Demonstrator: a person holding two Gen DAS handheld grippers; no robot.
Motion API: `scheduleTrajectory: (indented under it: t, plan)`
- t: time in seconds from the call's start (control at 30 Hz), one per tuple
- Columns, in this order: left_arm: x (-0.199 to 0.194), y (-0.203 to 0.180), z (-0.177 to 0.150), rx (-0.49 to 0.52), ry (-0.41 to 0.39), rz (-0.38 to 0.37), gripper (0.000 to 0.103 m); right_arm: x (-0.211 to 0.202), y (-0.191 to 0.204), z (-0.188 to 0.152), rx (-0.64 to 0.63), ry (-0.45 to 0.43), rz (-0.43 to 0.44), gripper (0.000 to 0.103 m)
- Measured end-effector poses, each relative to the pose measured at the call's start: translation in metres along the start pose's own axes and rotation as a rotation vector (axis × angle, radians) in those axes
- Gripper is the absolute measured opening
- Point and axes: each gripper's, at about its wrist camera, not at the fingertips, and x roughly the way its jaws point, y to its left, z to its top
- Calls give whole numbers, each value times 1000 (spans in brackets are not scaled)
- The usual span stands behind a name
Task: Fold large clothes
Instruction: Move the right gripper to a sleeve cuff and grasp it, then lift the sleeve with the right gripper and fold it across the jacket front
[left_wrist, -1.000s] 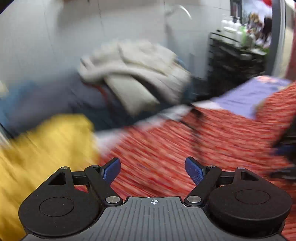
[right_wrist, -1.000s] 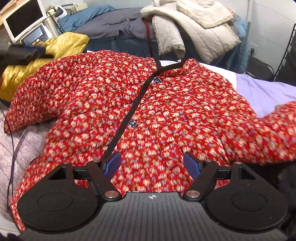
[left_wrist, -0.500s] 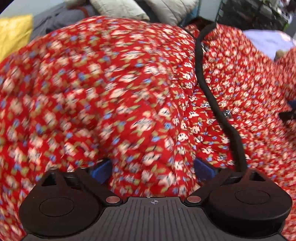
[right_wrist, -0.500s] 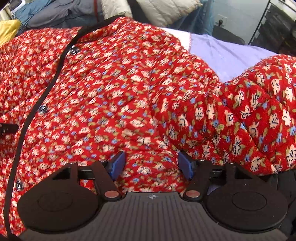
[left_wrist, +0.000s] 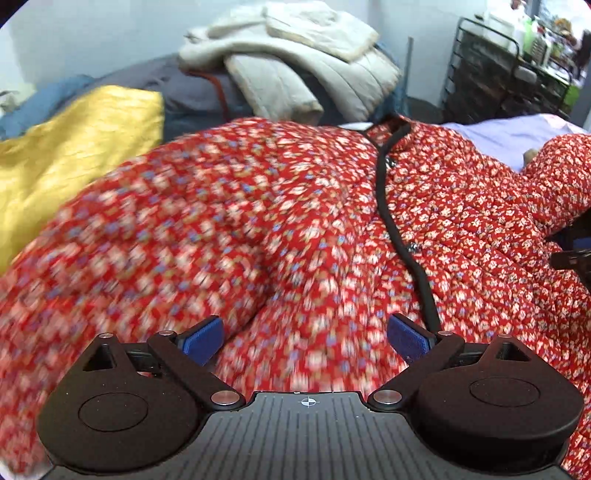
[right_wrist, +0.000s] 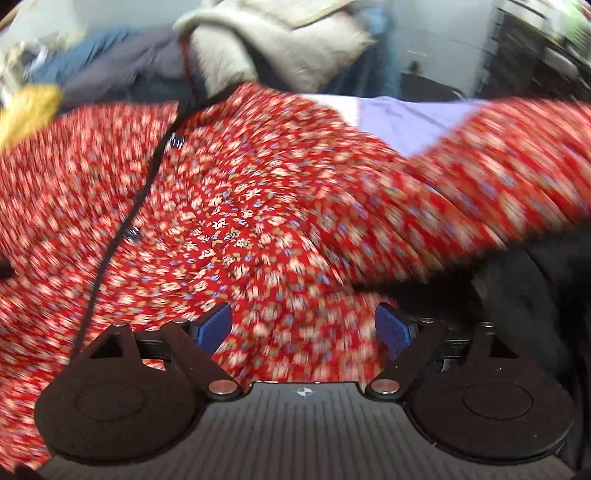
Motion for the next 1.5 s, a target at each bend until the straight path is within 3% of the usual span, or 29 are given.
scheduleTrajectory:
  t: [0.2, 0.4, 0.47, 0.5, 0.67, 0.77, 0.9, 1.0, 1.2, 1.37, 1.5]
  plan:
    - [-24, -19, -28, -90, 1, 20, 103, -66, -40, -20, 284, -110, 15, 82]
    - [-31, -37, -23, -65, -18, 4, 103, -123, -126, 23, 539, -282, -30, 81]
    - [-33, -38, -19, -68, -35, 3, 103, -138, -148, 36, 606, -339, -117, 81]
    - [-37, -38, -19, -71, -43, 7, 103, -144, -158, 40, 623, -353, -156, 82]
    - [-49, -33, -28, -96, -48, 35, 103, -161, -198, 48, 729, -415, -185, 79]
    - [-53, -30, -39, -101, -23, 53, 103, -158, -217, 53, 752, -443, -182, 77]
    - [-60, -28, -51, -117, 0, 65, 103, -150, -242, 57, 791, -471, -161, 64]
    - [-61, -31, -55, -130, 4, 64, 103, -140, -252, 63, 798, -449, -99, 21]
    - [-62, -47, -48, -124, 3, 47, 103, -179, -257, 87, 707, -561, 70, 17]
    - [-63, -62, -42, -81, -8, 39, 103, -227, -281, 120, 593, -640, 34, 16]
    - [-63, -64, -44, -93, -1, 32, 103, -209, -293, 129, 598, -570, -28, 16]
